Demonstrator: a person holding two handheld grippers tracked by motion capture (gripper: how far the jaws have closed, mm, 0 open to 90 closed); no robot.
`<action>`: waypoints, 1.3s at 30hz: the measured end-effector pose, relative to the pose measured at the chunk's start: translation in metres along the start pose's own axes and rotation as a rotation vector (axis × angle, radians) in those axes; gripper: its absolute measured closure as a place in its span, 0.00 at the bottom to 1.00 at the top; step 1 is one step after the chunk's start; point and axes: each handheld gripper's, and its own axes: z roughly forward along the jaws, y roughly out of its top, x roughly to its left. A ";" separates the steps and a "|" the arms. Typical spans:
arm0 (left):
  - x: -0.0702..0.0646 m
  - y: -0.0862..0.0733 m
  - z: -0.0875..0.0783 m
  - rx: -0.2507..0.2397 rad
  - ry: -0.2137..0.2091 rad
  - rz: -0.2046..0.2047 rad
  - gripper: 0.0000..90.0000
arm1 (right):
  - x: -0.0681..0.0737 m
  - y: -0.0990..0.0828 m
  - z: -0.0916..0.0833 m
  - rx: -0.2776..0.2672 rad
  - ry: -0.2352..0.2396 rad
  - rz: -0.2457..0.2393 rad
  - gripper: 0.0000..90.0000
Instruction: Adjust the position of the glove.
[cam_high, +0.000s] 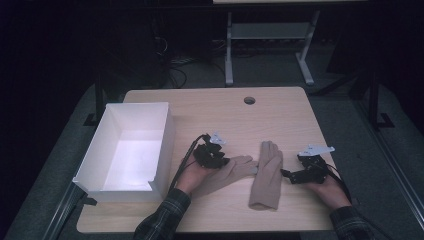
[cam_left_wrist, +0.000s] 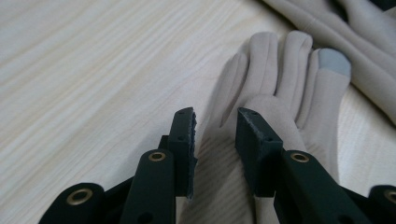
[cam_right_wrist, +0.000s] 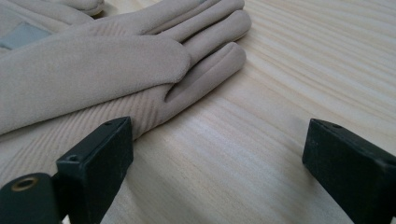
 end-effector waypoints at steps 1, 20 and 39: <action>0.000 -0.001 0.002 0.006 -0.007 0.006 0.78 | 0.000 0.000 0.000 0.000 0.000 0.000 0.09; 0.044 -0.009 -0.013 -0.092 0.171 -0.250 0.94 | 0.000 0.000 0.000 0.000 0.000 0.001 0.09; 0.010 -0.036 -0.027 0.004 0.106 -0.182 0.99 | 0.000 0.000 0.000 0.000 0.000 0.000 0.09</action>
